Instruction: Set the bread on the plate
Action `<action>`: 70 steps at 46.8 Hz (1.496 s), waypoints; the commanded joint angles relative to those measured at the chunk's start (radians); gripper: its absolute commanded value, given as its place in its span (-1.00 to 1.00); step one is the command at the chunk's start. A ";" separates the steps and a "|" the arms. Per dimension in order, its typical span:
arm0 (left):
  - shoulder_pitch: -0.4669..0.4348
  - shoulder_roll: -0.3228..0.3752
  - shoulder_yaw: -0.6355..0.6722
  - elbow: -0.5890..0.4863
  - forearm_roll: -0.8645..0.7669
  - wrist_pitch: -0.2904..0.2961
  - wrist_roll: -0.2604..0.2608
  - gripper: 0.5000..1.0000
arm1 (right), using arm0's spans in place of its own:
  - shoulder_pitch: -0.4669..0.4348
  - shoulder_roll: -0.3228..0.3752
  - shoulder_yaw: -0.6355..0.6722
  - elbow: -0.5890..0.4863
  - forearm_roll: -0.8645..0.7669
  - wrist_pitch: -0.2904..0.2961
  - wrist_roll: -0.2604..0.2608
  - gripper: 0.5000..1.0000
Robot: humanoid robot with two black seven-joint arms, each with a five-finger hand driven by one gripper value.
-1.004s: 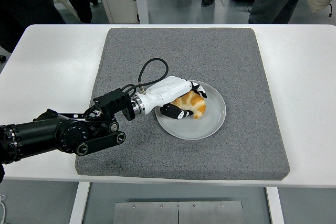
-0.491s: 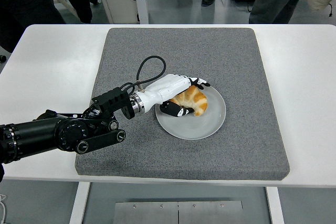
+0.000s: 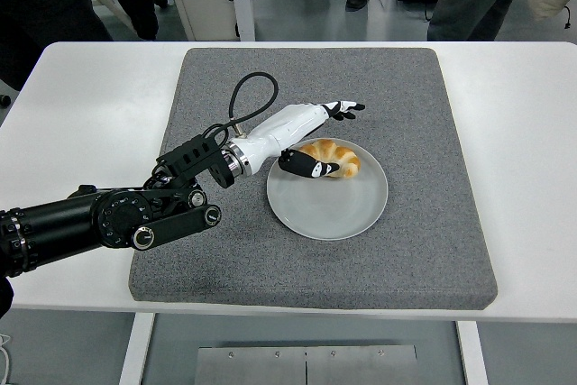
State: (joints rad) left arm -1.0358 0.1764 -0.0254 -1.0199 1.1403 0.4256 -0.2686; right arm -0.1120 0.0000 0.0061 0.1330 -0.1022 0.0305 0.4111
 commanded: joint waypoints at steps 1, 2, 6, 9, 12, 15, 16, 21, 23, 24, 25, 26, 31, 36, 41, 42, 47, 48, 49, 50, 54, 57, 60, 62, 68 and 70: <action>0.002 0.000 -0.019 -0.003 -0.020 -0.001 0.000 0.48 | 0.000 0.000 0.000 0.000 0.001 0.000 0.000 1.00; 0.002 0.000 -0.021 -0.005 -0.030 -0.001 0.000 0.48 | 0.000 0.000 0.000 0.000 0.001 0.000 0.000 1.00; 0.002 0.000 -0.030 -0.005 -0.068 -0.001 0.000 0.49 | 0.000 0.000 0.000 0.000 -0.001 0.000 0.000 1.00; 0.000 0.002 -0.033 -0.005 -0.093 -0.001 0.000 0.51 | 0.000 0.000 0.000 0.000 -0.001 0.000 0.000 1.00; -0.001 0.002 -0.042 -0.005 -0.122 -0.002 0.000 0.52 | 0.000 0.000 0.000 0.000 -0.001 0.000 0.000 1.00; -0.001 0.002 -0.065 -0.005 -0.152 -0.004 0.002 0.54 | 0.000 0.000 0.000 0.000 -0.001 0.000 0.000 1.00; -0.001 0.002 -0.074 -0.005 -0.163 -0.005 0.002 0.54 | 0.000 0.000 0.000 0.000 0.001 0.000 0.000 1.00; -0.003 0.002 -0.131 -0.005 -0.226 -0.013 0.005 0.57 | 0.000 0.000 0.000 0.000 -0.001 0.000 0.000 1.00; -0.004 0.002 -0.152 -0.005 -0.258 -0.013 0.008 0.59 | 0.000 0.000 0.000 0.000 -0.001 0.000 0.000 1.00; -0.006 0.002 -0.163 -0.005 -0.278 -0.014 0.008 0.59 | 0.000 0.000 0.000 0.000 -0.001 0.000 0.000 1.00; -0.006 0.002 -0.174 -0.005 -0.298 -0.016 0.009 0.60 | 0.000 0.000 0.000 0.000 -0.001 0.000 0.000 1.00; -0.007 0.003 -0.186 -0.005 -0.318 -0.016 0.009 0.61 | 0.000 0.000 0.000 0.000 -0.001 0.000 0.000 1.00; -0.006 0.014 -0.244 -0.003 -0.424 -0.016 0.011 0.71 | 0.000 0.000 0.000 0.000 -0.001 0.000 0.000 1.00; -0.006 0.021 -0.292 0.001 -0.507 -0.016 0.009 0.79 | 0.000 0.000 0.000 0.000 0.001 0.000 0.000 1.00; -0.003 0.038 -0.340 0.009 -0.577 -0.034 0.009 0.80 | 0.000 0.000 0.000 0.000 0.001 0.000 0.000 1.00; -0.001 0.038 -0.352 0.012 -0.593 -0.041 0.011 0.80 | 0.000 0.000 0.000 0.000 0.001 0.000 0.000 1.00; 0.002 0.046 -0.404 0.023 -0.674 -0.088 0.014 0.80 | 0.000 0.000 0.000 0.000 -0.001 0.000 0.000 1.00; 0.002 0.046 -0.412 0.027 -0.689 -0.094 0.014 0.80 | 0.000 0.000 0.000 0.000 -0.001 0.000 0.000 1.00; 0.002 0.048 -0.418 0.032 -0.703 -0.102 0.014 0.80 | 0.000 0.000 0.000 0.000 0.001 0.000 0.000 1.00; 0.003 0.052 -0.424 0.038 -0.715 -0.108 0.014 0.80 | 0.000 0.000 0.000 0.000 0.001 0.000 0.000 1.00; 0.003 0.069 -0.438 0.064 -0.760 -0.140 0.014 0.80 | 0.000 0.000 0.000 0.000 -0.001 0.000 0.000 1.00; 0.003 0.072 -0.450 0.083 -0.798 -0.165 0.017 0.81 | 0.000 0.000 0.000 0.000 -0.001 0.000 0.000 1.00; 0.003 0.075 -0.465 0.109 -0.836 -0.189 0.020 0.83 | 0.000 0.000 0.000 0.000 0.001 0.000 0.000 1.00; 0.003 0.080 -0.475 0.125 -0.866 -0.211 0.023 0.84 | 0.000 0.000 0.000 0.000 0.001 0.000 0.000 1.00; 0.026 0.094 -0.510 0.165 -0.939 -0.295 0.028 0.86 | 0.000 0.000 0.000 0.000 0.001 0.000 0.000 1.00; 0.034 0.094 -0.521 0.179 -0.952 -0.318 0.028 0.86 | 0.000 0.000 0.000 0.000 -0.001 0.000 0.000 1.00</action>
State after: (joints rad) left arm -1.0117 0.2687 -0.5314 -0.8569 0.2080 0.1402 -0.2408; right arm -0.1118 0.0000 0.0062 0.1335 -0.1021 0.0305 0.4112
